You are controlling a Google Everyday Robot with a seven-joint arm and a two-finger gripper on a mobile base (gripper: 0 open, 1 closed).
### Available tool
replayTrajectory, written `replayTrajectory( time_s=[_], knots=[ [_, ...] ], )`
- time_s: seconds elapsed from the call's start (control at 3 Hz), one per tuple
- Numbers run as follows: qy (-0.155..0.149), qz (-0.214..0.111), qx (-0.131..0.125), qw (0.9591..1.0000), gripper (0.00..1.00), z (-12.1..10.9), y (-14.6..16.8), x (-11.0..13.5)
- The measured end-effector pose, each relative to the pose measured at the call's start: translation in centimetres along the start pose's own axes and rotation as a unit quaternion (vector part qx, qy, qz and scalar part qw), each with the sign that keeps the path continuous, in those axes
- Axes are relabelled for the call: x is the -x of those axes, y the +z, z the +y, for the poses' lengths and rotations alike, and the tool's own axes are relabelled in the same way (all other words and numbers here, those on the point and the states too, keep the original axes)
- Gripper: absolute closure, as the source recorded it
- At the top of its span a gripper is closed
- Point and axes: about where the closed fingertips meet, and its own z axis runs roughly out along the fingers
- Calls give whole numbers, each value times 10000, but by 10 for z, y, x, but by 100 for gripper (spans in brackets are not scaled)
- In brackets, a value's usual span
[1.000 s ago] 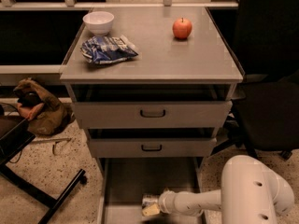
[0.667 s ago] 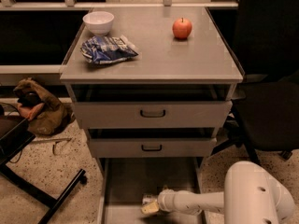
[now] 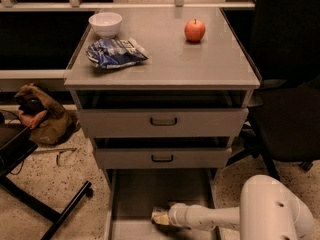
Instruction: Pick blue plastic bottle from bottom drawer and place on counter
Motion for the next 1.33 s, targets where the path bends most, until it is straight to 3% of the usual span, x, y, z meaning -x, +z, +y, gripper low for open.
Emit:
replayTrajectory(
  time_s=[0.33,0.67,1.0,1.33],
  knots=[
    [-1,4,4,10000,39,0,0,0],
    [77,3,27,10000,16,-3,4,-3],
    [185,7,68,9998,0,-12,15,-12],
    [205,5,42,9998,19,-18,17,-11]
  ],
)
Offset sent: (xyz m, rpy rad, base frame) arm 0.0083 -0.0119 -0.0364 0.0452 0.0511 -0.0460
